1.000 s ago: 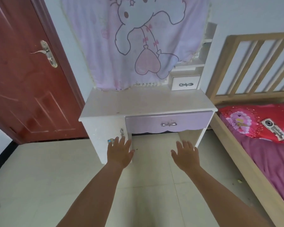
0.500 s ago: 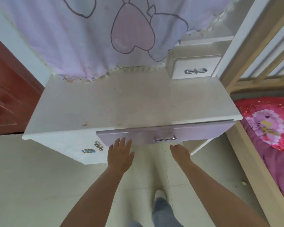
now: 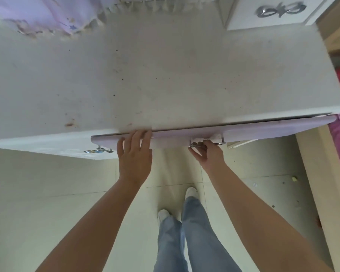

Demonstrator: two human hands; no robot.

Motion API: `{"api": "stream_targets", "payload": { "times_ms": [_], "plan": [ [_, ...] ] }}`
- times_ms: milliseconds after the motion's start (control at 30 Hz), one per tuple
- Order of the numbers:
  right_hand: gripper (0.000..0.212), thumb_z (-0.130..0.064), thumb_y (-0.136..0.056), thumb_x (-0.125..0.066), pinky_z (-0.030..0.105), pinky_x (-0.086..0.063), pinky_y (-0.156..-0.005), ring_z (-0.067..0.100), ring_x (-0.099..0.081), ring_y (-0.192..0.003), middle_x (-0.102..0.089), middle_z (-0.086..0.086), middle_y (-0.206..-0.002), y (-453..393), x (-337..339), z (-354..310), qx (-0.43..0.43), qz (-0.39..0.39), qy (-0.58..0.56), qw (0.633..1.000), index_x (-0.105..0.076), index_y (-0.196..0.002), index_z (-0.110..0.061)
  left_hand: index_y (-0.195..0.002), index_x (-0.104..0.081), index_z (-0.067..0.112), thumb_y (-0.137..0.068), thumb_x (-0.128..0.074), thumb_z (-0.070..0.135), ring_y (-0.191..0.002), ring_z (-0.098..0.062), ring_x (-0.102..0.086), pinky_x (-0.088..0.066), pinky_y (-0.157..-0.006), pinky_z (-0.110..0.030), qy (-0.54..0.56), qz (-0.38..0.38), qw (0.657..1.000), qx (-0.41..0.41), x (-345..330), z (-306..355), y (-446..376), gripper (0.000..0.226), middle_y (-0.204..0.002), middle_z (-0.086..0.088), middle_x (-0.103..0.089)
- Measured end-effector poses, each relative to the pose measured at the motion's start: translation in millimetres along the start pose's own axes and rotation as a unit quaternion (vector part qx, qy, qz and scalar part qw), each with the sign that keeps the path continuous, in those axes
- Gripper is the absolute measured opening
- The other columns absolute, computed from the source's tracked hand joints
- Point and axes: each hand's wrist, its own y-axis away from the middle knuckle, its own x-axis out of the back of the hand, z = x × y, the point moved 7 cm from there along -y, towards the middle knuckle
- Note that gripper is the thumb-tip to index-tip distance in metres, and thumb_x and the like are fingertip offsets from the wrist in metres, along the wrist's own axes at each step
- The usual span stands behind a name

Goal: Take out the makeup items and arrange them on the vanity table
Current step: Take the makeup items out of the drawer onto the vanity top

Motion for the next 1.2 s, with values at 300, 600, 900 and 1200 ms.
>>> {"api": "stream_targets", "payload": {
  "times_ms": [300, 600, 900, 1200],
  "plan": [
    [0.017, 0.002, -0.090, -0.039, 0.039, -0.051, -0.064, 0.021, -0.058, -0.068, -0.052, 0.009, -0.068, 40, 32, 13, 0.001, 0.034, 0.027, 0.999, -0.049, -0.077, -0.006, -0.072, -0.065, 0.005, -0.037, -0.085, -0.007, -0.052, -0.026, -0.057, -0.046, -0.046, -0.025, 0.012, -0.096, 0.987, -0.132, 16, 5, 14, 0.041, -0.063, -0.009, -0.061],
    [0.027, -0.002, -0.066, -0.075, 0.037, -0.047, -0.077, 0.036, -0.062, -0.085, -0.067, 0.019, -0.090, 137, 9, -37, 0.572, 0.059, 0.623, 0.531, -0.065, -0.091, 0.002, -0.072, -0.066, 0.008, -0.038, -0.087, -0.002, -0.057, -0.022, -0.059, -0.048, -0.047, -0.027, 0.025, -0.118, 0.983, -0.137, 9, 6, 25, 0.041, -0.065, -0.005, -0.062],
    [0.029, -0.036, -0.093, -0.043, 0.024, -0.041, -0.072, 0.017, -0.058, -0.089, -0.063, 0.001, -0.097, 95, -37, -40, 0.380, -0.063, 0.903, 0.192, -0.057, -0.105, -0.013, -0.108, -0.055, 0.011, -0.081, -0.063, 0.014, -0.096, -0.018, -0.052, -0.043, -0.076, -0.024, 0.004, -0.151, 0.979, -0.135, 6, 6, 31, 0.028, -0.105, -0.004, -0.057],
    [0.042, -0.039, -0.084, -0.057, 0.027, -0.047, -0.075, 0.019, -0.061, -0.094, -0.065, 0.005, -0.106, 102, -5, -14, 0.373, -0.059, 0.911, 0.165, -0.054, -0.115, -0.012, -0.117, -0.045, 0.013, -0.092, -0.041, 0.011, -0.107, -0.019, -0.042, -0.030, -0.080, -0.022, 0.048, -0.207, 0.964, -0.160, -18, 8, 73, 0.025, -0.119, -0.003, -0.048]
  ]
}}
